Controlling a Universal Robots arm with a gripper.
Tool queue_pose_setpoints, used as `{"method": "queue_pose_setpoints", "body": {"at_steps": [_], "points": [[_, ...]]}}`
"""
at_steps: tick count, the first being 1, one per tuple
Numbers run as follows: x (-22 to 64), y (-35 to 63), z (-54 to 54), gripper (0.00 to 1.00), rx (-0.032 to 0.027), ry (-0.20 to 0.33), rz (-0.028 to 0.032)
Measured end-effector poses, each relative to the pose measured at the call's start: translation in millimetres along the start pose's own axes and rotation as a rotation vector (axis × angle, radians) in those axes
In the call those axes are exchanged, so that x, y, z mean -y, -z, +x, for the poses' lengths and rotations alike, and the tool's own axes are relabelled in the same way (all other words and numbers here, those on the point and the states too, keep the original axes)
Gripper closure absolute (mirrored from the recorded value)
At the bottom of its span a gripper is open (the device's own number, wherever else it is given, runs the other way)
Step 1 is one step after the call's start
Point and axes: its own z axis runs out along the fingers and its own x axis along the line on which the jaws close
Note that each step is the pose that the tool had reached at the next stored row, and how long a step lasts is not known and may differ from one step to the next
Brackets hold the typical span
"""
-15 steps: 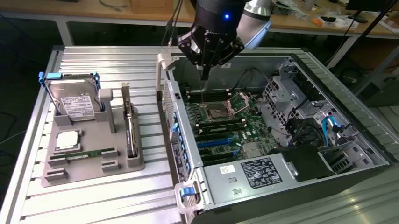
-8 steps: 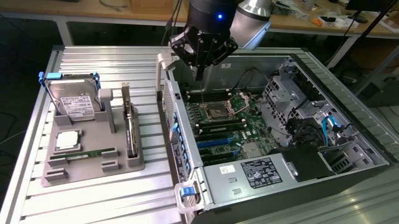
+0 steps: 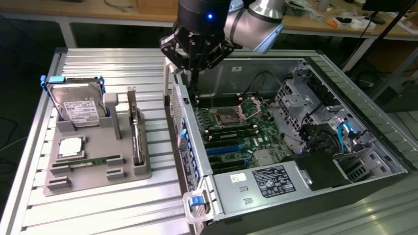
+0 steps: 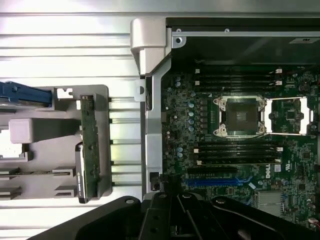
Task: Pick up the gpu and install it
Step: 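Reach for the gpu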
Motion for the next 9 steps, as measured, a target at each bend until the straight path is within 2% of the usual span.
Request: {"method": "queue_pose_setpoints", "body": {"at_steps": [6,9], "points": [[0.3,0.1,22.3,0.9,-0.0011,0.001,-0.0003],[0.5,0.2,37.2,0.9,-0.002,0.002,-0.0005]]}}
